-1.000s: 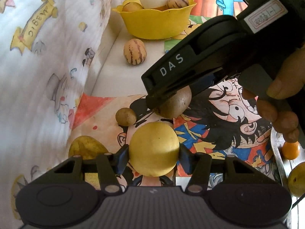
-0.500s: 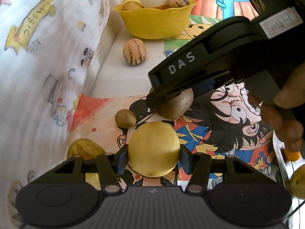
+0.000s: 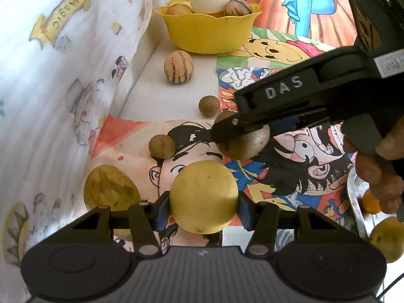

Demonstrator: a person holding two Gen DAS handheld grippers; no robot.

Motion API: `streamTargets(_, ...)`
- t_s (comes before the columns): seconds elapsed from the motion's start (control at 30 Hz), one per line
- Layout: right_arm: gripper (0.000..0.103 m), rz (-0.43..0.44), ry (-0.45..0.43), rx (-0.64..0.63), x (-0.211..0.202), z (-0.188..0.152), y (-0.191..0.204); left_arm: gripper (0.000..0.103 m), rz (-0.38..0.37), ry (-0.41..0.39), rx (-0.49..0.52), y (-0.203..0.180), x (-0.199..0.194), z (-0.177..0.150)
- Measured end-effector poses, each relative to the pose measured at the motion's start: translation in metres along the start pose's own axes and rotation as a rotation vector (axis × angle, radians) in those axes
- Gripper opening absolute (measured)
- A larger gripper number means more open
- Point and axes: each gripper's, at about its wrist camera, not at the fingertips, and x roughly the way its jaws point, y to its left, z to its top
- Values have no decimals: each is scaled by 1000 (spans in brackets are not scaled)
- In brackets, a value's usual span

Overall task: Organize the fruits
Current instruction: 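Lift the yellow fruit with the left tool while the right tool lifts the kiwi, then lower the yellow fruit onto the tray with the left tool while the right tool lowers the kiwi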

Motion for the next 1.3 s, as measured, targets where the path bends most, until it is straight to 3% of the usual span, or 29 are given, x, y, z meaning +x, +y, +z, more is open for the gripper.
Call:
streamTargets(0.73,62,31,-120,-10,-120,-39,-8,58,28,-55,-48,-35,-53,-19)
streamTargets(1.0,62,-12,-139,-26,-174,-76,-32,58,7,-65,-53,-69,-76,-33)
streamTargets(1.3,62,-57,-156,49,-225,-129,-67,58,-34,-55,-32,-114,-98,-54)
